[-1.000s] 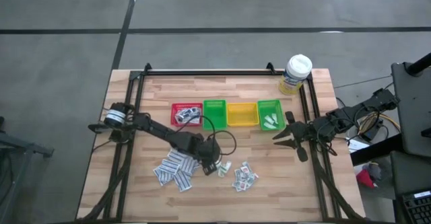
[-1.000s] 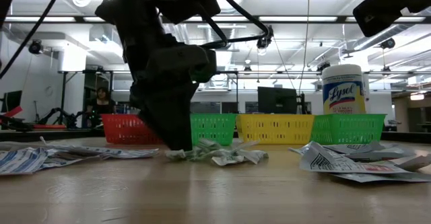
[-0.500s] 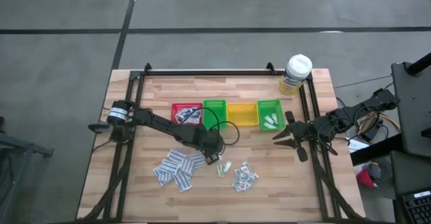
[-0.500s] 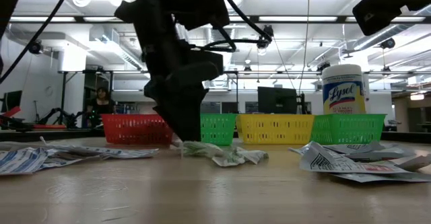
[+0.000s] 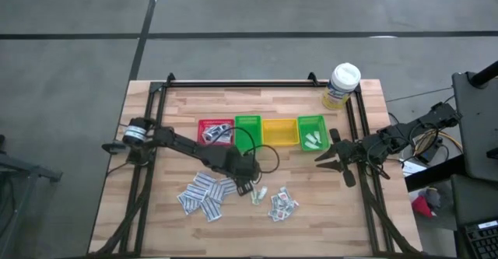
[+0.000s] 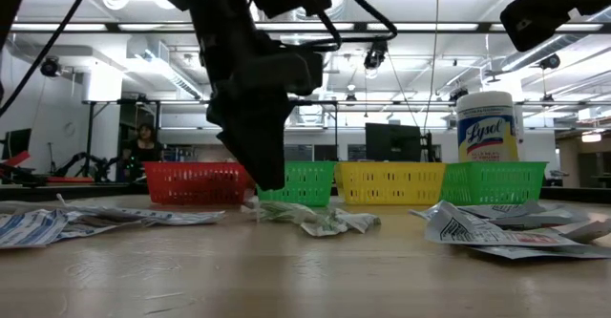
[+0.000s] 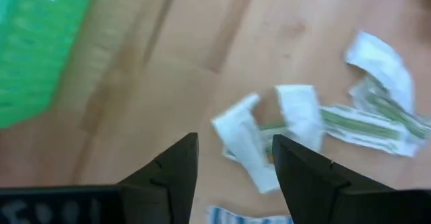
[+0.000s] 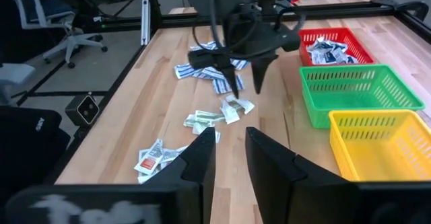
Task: Pick & Place First Aid Supplies
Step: Put the green bandage into the right green basket
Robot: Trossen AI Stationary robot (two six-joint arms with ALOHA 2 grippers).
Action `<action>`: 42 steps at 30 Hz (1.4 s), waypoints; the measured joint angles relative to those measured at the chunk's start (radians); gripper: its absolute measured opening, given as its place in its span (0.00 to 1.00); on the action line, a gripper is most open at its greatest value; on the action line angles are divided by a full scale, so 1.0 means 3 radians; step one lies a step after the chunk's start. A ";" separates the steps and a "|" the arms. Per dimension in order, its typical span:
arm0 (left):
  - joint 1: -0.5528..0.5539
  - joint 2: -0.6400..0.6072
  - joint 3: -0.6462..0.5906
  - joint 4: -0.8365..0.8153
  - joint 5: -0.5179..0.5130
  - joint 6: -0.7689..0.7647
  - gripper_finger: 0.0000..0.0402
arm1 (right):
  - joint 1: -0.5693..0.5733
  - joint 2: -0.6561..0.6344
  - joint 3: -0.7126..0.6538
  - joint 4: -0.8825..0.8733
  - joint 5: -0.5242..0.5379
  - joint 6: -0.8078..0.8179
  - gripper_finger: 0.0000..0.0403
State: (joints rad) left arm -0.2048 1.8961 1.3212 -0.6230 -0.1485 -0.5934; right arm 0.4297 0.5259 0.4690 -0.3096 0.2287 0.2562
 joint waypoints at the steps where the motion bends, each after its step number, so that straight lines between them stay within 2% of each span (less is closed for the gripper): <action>1: -0.0021 0.0000 0.0000 0.0031 0.0005 0.0001 0.47 | 0.0000 0.0001 0.0000 0.0000 0.0000 -0.0001 0.19; 6: -0.0084 0.0005 -0.0001 0.0135 -0.0024 0.0085 0.47 | 0.0000 0.0001 0.0000 0.0000 0.0000 -0.0004 0.18; 11: -0.0081 0.0180 -0.0002 0.0324 -0.0029 0.0091 0.47 | 0.0000 0.0002 0.0000 0.0000 0.0000 -0.0002 0.20; 20: -0.0062 0.0273 0.0027 0.0297 -0.0032 0.0041 0.47 | 0.0000 0.0001 0.0000 -0.0001 0.0000 0.0009 0.23; 24: -0.0062 0.0273 0.0084 0.0225 -0.0034 0.0040 0.47 | 0.0000 0.0001 0.0000 -0.0001 0.0000 0.0009 0.21; 31: -0.0059 0.0273 0.0280 -0.0117 -0.0282 0.0050 0.47 | 0.0000 0.0001 0.0000 -0.0001 -0.0001 0.0009 0.19; 42: -0.0066 0.0282 0.0271 -0.0133 -0.0195 0.0022 0.47 | 0.0000 0.0000 0.0000 -0.0001 -0.0001 0.0009 0.22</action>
State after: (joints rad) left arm -0.2245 1.9808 1.4025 -0.6628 -0.2070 -0.5869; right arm 0.4297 0.5259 0.4690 -0.3099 0.2283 0.2588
